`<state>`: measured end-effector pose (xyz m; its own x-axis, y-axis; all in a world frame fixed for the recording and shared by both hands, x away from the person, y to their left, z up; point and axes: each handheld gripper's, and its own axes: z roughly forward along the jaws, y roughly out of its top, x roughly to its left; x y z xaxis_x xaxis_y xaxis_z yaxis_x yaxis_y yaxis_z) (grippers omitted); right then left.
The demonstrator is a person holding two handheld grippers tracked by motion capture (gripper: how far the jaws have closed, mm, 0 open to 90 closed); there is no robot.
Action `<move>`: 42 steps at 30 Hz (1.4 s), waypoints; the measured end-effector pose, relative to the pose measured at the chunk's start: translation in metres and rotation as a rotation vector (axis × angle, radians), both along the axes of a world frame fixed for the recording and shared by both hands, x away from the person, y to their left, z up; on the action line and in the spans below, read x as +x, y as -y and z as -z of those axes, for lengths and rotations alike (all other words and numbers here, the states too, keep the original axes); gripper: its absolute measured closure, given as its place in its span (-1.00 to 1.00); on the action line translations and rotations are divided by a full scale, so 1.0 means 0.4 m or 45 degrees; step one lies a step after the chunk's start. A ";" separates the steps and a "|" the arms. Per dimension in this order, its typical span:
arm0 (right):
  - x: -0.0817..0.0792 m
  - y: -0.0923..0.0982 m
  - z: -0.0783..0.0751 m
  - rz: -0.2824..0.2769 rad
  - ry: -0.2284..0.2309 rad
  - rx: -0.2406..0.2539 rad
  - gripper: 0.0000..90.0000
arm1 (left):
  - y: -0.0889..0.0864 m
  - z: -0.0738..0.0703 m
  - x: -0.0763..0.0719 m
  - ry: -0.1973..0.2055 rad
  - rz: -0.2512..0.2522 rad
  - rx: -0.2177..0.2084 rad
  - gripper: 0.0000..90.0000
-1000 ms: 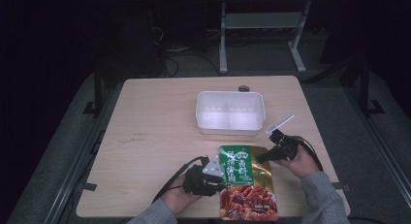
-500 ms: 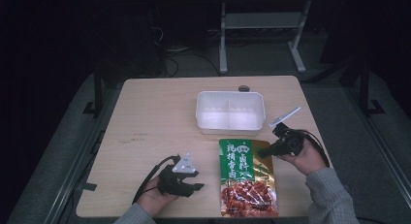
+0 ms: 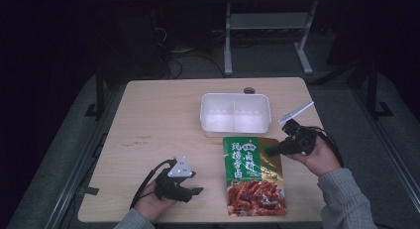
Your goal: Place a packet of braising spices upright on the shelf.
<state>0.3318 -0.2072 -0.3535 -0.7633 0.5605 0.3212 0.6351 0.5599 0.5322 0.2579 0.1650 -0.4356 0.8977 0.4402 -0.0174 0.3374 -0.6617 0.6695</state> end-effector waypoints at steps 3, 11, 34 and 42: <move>-0.004 -0.001 -0.016 -0.003 0.020 0.003 0.99 | -0.008 -0.001 0.003 0.001 -0.018 -0.013 -0.12; -0.011 -0.005 -0.050 -0.016 0.045 0.014 0.99 | -0.020 -0.001 0.008 0.008 -0.040 -0.030 -0.14; -0.043 -0.023 -0.199 -0.080 0.154 0.075 0.99 | -0.042 0.002 0.020 0.007 -0.076 -0.049 -0.17; -0.026 -0.028 -0.237 -0.029 0.174 0.052 1.00 | -0.050 0.001 0.025 0.009 -0.091 -0.058 -0.18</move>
<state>0.3213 -0.1960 -0.2587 -0.8138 0.5313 0.2352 0.5424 0.5495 0.6354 0.2677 0.1852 -0.4361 0.8641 0.5023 -0.0327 0.3782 -0.6050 0.7007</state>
